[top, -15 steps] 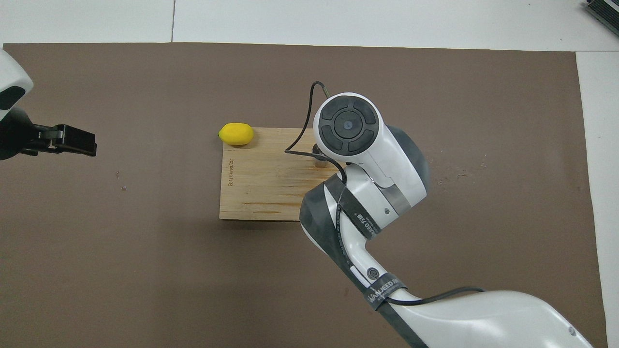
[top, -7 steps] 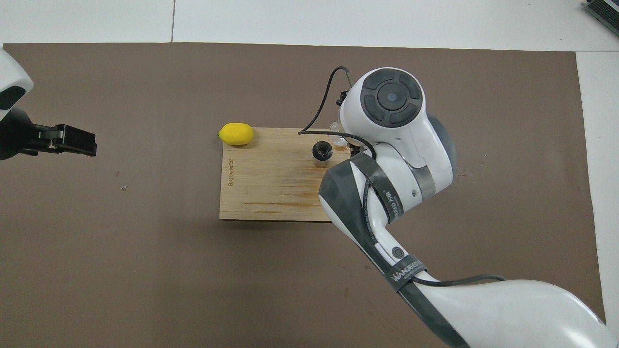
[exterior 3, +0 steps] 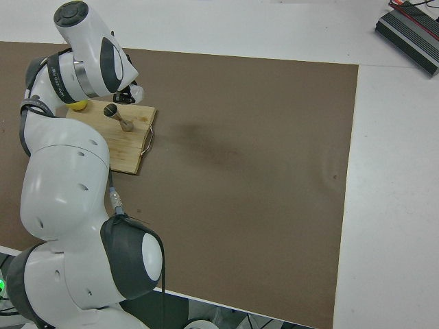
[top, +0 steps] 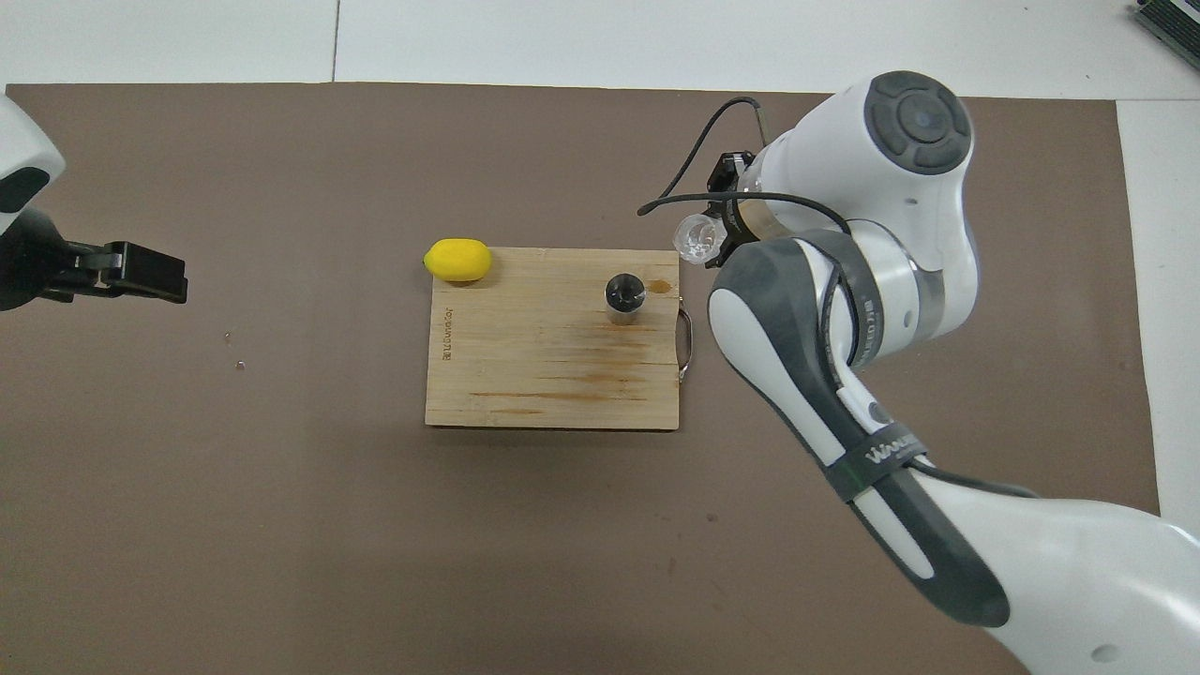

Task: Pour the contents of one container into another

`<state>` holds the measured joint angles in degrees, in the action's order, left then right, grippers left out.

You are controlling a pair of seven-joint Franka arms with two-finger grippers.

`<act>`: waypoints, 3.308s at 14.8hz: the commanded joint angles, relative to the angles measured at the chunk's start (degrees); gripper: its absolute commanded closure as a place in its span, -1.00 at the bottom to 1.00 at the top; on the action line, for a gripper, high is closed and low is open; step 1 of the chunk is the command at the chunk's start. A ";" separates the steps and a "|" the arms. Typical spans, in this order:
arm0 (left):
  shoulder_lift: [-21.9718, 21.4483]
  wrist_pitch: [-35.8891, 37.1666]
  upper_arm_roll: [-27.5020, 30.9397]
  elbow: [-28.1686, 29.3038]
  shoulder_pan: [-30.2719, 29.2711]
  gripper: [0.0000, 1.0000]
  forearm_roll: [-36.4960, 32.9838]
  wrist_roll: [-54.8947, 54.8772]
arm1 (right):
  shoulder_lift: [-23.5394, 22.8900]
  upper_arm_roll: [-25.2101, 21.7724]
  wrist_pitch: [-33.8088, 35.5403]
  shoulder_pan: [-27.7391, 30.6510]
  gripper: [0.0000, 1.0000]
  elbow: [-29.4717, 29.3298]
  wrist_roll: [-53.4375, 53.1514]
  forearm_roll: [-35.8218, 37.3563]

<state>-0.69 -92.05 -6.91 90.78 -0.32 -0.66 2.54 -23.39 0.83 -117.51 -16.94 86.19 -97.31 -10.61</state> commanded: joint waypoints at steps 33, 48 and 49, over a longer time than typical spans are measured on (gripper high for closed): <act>-1.77 0.47 0.06 2.30 -3.37 -1.00 0.40 -1.40 | 0.79 -0.12 -3.25 26.43 -1.00 23.67 42.28 -37.73; -1.77 0.47 0.06 2.30 -3.37 -1.00 0.40 -1.40 | 14.15 0.23 -1.49 16.35 -1.00 24.64 70.50 3.71; -1.77 0.47 0.06 2.30 -3.28 -1.00 0.40 -1.40 | 15.03 0.31 -1.14 15.19 -1.00 24.64 70.76 6.10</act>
<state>-0.96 -92.02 -6.81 91.68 -3.35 -0.58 0.64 -11.32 1.07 -119.17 0.94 109.26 -28.65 -9.96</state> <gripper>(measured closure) 0.000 0.000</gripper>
